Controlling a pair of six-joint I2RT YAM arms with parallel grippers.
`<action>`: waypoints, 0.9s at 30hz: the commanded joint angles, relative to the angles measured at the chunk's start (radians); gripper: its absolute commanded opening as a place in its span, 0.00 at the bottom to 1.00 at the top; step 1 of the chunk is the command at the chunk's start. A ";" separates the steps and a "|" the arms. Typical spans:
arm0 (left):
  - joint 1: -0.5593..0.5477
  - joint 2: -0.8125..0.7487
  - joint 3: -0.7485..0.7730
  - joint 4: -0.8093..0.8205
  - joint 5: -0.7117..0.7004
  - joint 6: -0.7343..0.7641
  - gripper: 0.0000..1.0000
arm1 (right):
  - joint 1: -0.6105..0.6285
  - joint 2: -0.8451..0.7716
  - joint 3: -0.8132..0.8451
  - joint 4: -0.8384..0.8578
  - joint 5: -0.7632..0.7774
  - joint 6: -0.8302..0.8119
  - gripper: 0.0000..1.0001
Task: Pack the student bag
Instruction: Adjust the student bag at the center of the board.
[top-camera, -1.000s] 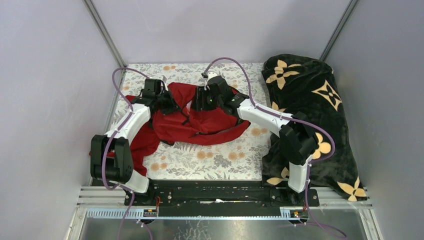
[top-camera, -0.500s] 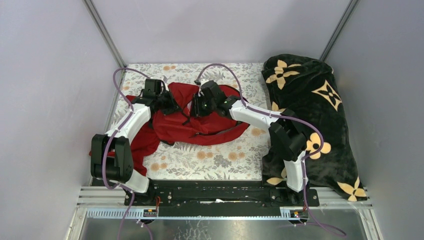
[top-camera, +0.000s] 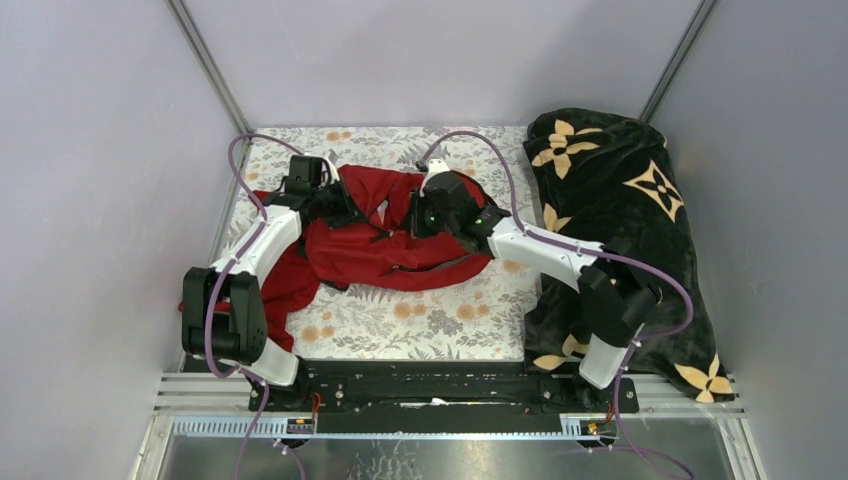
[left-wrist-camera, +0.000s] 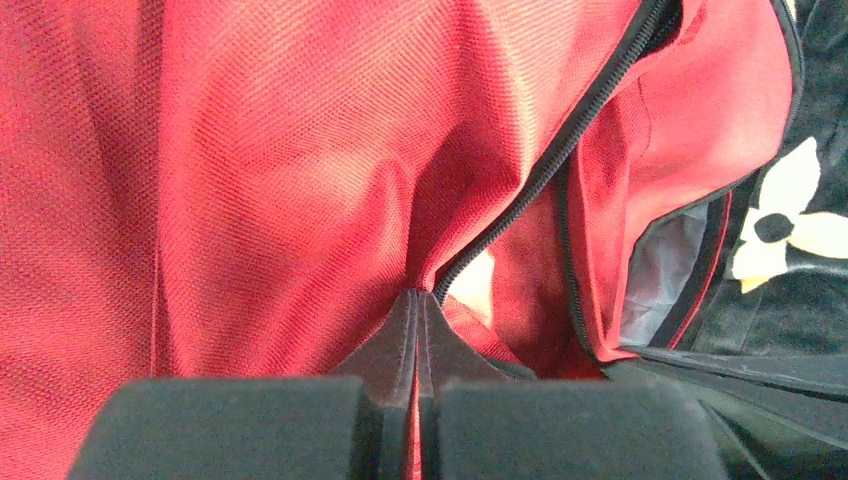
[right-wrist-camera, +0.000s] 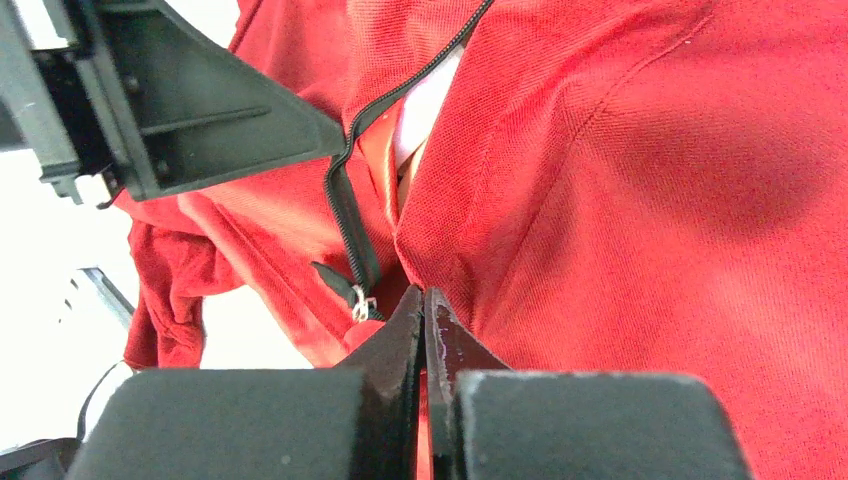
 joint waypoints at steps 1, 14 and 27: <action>0.006 0.021 0.043 -0.017 0.003 0.051 0.00 | 0.007 -0.128 -0.097 0.112 0.067 0.031 0.00; -0.105 0.072 0.166 -0.068 0.123 0.114 0.00 | 0.008 -0.191 -0.323 0.318 0.136 0.138 0.00; -0.169 0.032 0.275 -0.127 0.145 0.165 0.56 | 0.003 -0.259 -0.234 0.158 0.191 0.121 0.57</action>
